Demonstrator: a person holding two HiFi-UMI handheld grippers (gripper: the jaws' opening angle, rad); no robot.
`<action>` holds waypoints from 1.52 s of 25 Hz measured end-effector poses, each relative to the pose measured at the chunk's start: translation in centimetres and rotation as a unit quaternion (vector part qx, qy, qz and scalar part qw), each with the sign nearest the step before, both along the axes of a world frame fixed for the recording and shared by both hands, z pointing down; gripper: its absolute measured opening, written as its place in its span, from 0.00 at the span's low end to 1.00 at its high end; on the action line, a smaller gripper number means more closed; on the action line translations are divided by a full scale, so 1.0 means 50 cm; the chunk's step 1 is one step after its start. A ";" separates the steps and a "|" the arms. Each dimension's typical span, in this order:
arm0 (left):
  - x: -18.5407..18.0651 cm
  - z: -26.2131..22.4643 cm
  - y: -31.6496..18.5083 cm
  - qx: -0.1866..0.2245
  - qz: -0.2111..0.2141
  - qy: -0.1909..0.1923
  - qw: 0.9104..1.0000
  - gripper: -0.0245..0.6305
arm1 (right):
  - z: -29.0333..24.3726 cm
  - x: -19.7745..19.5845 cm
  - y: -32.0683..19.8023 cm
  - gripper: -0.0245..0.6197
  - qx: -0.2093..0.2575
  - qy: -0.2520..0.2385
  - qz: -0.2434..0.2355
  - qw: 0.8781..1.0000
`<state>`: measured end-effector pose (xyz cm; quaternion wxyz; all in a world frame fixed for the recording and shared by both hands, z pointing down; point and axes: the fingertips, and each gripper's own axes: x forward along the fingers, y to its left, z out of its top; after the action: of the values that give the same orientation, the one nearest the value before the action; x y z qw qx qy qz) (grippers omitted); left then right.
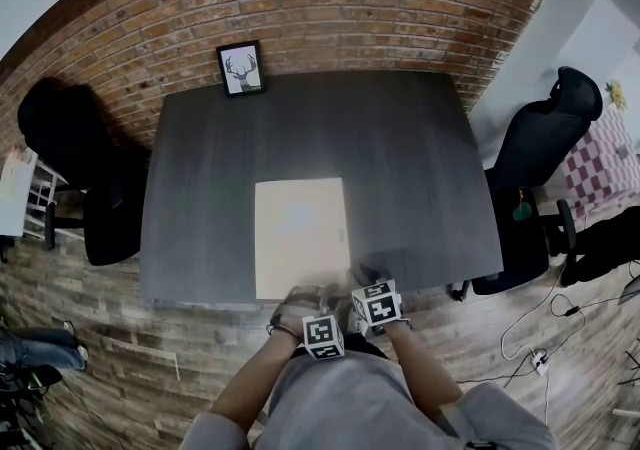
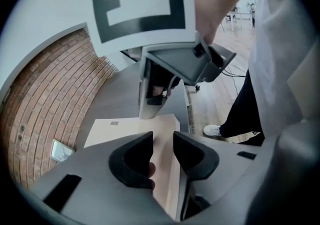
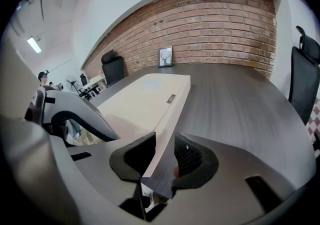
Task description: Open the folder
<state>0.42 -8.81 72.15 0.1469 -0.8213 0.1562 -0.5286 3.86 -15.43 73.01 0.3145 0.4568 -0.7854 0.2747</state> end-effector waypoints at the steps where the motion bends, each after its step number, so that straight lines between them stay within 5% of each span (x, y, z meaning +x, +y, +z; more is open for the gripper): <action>1: -0.001 -0.003 0.001 0.000 -0.004 0.004 1.000 0.22 | 0.001 0.000 0.001 0.19 -0.001 0.000 0.000 1.000; 13: -0.011 -0.066 0.001 0.023 -0.058 0.064 0.996 0.08 | 0.005 0.001 0.000 0.19 -0.003 0.002 -0.007 1.000; 19: -0.034 -0.135 -0.017 0.060 -0.107 0.122 0.985 0.07 | 0.004 0.001 -0.001 0.19 -0.005 0.003 -0.011 1.000; 28: -0.126 -0.254 -0.022 0.116 -0.216 0.214 0.946 0.06 | 0.003 0.002 -0.003 0.19 -0.006 0.006 -0.017 1.000; 38: -0.294 -0.341 -0.015 0.176 -0.353 0.269 0.879 0.04 | 0.005 0.001 -0.004 0.19 -0.007 0.013 -0.023 1.000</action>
<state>-14.31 -9.58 55.10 0.0452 -0.7829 0.5598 -0.2677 3.89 -15.63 73.23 0.3341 0.4399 -0.7898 0.2666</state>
